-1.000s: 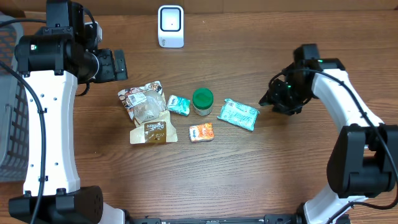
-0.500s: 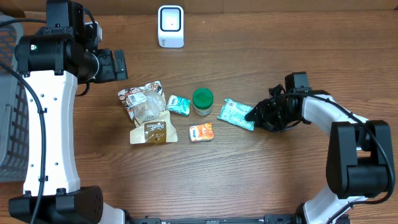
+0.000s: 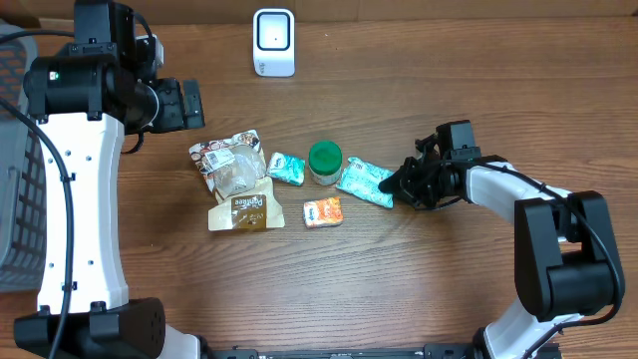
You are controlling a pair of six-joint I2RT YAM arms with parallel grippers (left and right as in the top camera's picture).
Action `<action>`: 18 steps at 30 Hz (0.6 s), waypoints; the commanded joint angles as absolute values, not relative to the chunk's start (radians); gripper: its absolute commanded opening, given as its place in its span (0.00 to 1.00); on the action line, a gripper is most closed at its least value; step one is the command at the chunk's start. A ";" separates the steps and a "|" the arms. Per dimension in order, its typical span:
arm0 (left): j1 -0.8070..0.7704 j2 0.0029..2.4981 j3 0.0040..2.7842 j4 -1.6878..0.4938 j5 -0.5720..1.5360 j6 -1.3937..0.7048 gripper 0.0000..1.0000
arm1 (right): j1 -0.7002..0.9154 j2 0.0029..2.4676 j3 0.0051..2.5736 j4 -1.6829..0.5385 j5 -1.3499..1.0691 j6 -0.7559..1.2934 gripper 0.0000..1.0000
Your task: Scan the item barcode
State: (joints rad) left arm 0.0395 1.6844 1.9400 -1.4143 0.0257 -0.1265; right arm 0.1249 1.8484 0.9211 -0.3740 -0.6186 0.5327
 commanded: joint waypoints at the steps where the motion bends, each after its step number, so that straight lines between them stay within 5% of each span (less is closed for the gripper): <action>1: 0.039 1.688 1.953 -1.413 0.022 -0.108 1.00 | 0.121 1.861 0.919 -0.364 -0.602 0.553 0.04; 18: 0.039 1.688 1.953 -1.413 0.022 -0.108 0.99 | -0.020 1.506 1.129 -0.666 -0.747 0.436 0.04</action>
State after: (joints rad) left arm 0.0395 1.6844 1.9400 -1.4139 0.0254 -0.1265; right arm 0.0017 1.5936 1.0645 -0.6426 -0.6804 0.4660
